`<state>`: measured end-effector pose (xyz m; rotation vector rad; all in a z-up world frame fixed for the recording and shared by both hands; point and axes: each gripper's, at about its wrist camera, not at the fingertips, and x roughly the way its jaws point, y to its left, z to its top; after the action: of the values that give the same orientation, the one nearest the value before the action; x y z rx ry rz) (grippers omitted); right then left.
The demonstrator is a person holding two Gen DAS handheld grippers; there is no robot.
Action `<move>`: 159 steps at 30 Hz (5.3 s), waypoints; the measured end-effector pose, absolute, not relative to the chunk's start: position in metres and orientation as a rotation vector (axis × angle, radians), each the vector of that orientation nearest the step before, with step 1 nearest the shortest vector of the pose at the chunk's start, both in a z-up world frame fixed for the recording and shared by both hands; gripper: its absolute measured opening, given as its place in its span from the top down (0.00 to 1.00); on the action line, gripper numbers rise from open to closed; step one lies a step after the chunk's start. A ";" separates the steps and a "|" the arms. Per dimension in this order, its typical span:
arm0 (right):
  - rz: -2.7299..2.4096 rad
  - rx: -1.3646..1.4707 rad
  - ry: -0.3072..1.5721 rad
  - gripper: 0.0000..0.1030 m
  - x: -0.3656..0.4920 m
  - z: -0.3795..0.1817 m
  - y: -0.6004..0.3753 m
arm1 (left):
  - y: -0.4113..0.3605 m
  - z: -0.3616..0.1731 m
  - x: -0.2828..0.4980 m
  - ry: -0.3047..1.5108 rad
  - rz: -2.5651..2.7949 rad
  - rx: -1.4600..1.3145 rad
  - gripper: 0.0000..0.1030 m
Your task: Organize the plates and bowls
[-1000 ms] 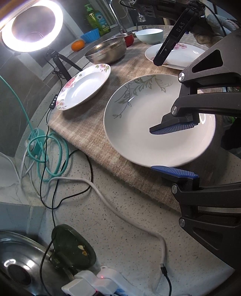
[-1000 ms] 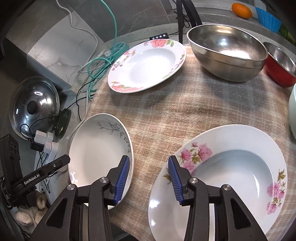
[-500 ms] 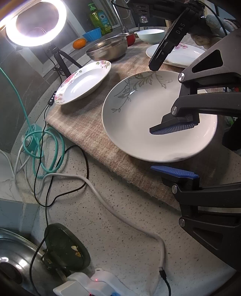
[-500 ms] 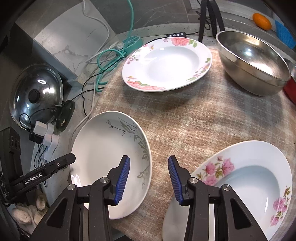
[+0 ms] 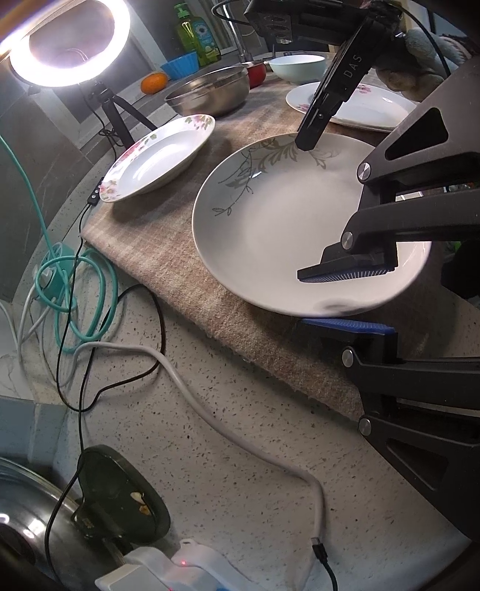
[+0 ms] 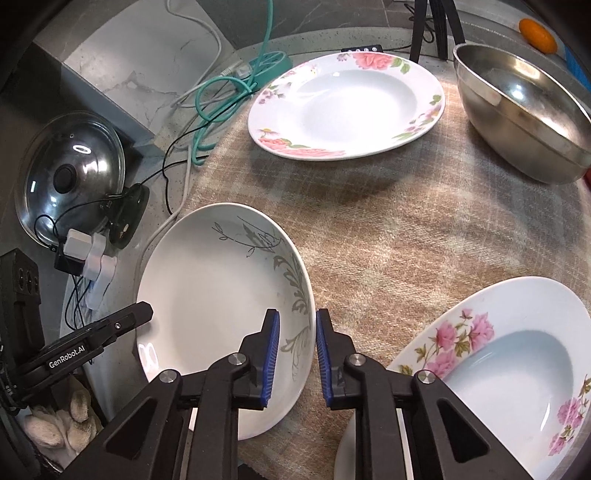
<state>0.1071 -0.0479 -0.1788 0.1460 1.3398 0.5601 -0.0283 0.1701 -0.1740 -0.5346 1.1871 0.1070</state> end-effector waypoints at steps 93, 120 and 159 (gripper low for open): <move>0.141 0.324 1.271 0.91 0.031 -0.167 -0.273 | -0.041 -0.161 0.012 1.245 -0.267 -0.209 0.85; 0.135 0.262 1.272 0.91 0.035 -0.171 -0.266 | -0.043 -0.162 0.016 1.236 -0.269 -0.181 0.85; 0.262 0.274 1.081 0.72 0.068 -0.109 -0.203 | 0.049 -0.137 0.049 1.155 -0.191 -0.279 0.85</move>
<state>0.0677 -0.2033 -0.1092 0.2745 1.0811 0.2617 0.0490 0.0489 -0.1374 -0.2787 1.1547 -0.1908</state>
